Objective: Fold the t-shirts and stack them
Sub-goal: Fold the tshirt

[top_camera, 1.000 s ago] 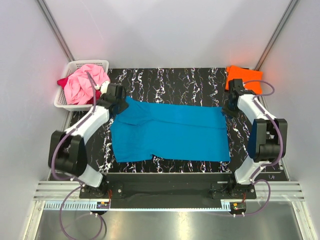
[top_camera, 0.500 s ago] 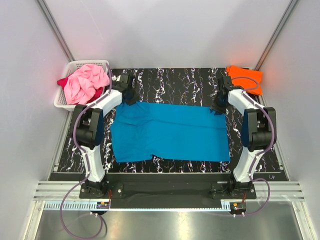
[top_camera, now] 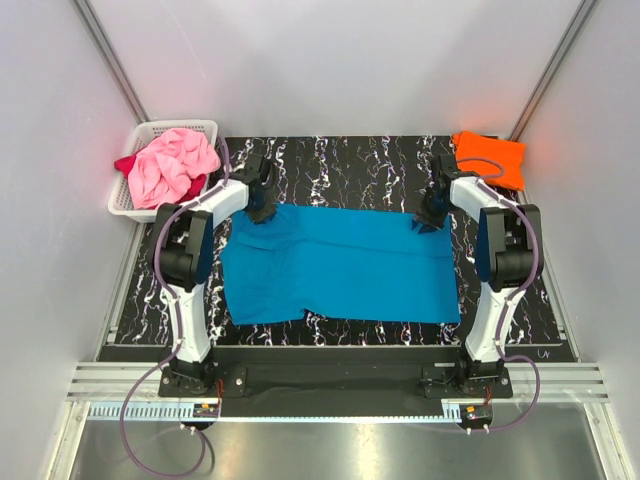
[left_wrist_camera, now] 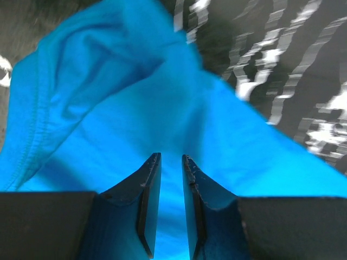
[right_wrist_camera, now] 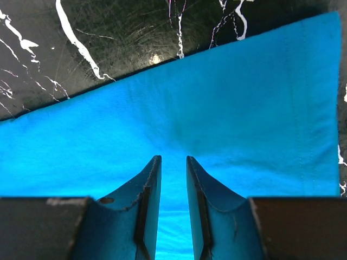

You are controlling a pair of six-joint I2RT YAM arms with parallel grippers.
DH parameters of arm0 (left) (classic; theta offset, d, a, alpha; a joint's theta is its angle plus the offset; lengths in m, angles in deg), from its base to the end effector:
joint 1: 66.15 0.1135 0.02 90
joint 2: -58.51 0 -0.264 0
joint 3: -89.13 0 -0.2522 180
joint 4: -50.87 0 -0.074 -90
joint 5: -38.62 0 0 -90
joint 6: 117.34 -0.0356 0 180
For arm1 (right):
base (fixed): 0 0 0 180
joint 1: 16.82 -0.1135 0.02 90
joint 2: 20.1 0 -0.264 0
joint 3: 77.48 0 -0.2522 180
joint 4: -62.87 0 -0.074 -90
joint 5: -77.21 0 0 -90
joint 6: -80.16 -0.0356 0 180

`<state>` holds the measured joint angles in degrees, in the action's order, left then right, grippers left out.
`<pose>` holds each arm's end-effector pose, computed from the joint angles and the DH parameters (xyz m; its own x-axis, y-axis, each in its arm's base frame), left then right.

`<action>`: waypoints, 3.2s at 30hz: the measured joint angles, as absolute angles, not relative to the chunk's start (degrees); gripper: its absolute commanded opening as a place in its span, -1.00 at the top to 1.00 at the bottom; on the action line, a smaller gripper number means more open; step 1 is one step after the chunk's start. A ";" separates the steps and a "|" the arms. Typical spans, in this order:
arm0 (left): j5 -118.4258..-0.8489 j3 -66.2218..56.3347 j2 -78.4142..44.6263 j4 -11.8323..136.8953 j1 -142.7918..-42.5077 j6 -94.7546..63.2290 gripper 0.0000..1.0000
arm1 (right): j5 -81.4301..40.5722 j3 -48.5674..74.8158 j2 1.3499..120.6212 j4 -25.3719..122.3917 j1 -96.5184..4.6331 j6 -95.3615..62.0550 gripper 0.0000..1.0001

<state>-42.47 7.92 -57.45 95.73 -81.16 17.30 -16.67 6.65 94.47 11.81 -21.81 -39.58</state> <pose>0.4146 -0.1055 0.1800 -0.7375 -0.5210 -0.4298 -0.4673 0.8531 -0.2322 0.4048 0.0378 0.1700 -0.8662 0.4212 -0.2689 0.3681 0.9017 0.2267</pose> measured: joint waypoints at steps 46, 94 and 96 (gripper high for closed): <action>-33.33 -4.41 -49.93 109.93 -78.14 20.25 0.53 | -3.40 -25.43 114.99 -10.79 -22.07 -40.03 0.52; -57.38 6.44 -58.13 96.34 -70.03 17.89 0.42 | -17.76 7.90 77.22 11.46 -27.45 -34.37 0.03; -58.60 7.35 -58.13 95.73 -70.03 18.20 0.42 | -18.83 10.41 77.24 11.78 -28.26 -34.42 0.03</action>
